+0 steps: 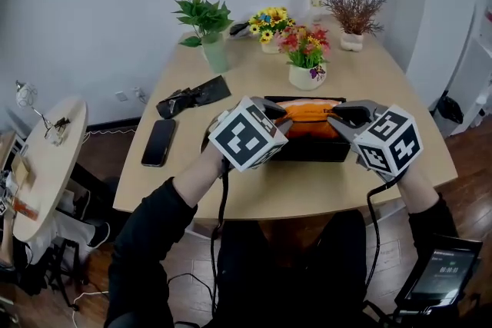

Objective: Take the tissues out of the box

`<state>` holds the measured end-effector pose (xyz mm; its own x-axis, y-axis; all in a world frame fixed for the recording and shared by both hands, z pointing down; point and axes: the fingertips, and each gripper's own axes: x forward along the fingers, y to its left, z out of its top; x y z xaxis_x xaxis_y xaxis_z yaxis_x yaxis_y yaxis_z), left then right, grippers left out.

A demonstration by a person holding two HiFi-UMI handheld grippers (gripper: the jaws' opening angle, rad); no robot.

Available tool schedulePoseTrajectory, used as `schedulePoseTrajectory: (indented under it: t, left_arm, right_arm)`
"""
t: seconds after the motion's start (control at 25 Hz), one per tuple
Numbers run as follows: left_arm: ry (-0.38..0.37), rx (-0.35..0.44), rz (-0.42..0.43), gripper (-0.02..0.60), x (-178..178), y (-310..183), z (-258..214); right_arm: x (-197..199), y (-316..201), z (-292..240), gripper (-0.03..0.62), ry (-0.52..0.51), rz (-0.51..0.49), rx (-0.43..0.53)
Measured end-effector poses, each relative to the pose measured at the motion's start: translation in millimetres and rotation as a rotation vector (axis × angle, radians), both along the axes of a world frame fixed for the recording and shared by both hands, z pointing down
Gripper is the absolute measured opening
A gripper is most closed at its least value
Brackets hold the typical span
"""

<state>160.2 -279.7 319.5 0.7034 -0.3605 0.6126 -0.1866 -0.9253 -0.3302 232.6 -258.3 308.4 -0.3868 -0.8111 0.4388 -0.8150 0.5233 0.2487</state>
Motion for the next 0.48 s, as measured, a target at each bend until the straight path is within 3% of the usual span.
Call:
schedulePoseTrajectory:
  t: [0.24,0.36,0.48]
  left_arm:
    - [0.145,0.114,0.004,0.038,-9,17,-78]
    - [0.155,0.139,-0.008,0.038,-28,27,-102]
    - [0.126,0.154,-0.039,0.038,-54,30,-108]
  right_arm:
    - [-9,21,-83,0.063,-0.029,-0.020,0.254]
    - [-27,30,-108,0.060,-0.040,-0.051,0.312]
    - [-53,32,-114,0.058,-0.054,-0.085,0.310]
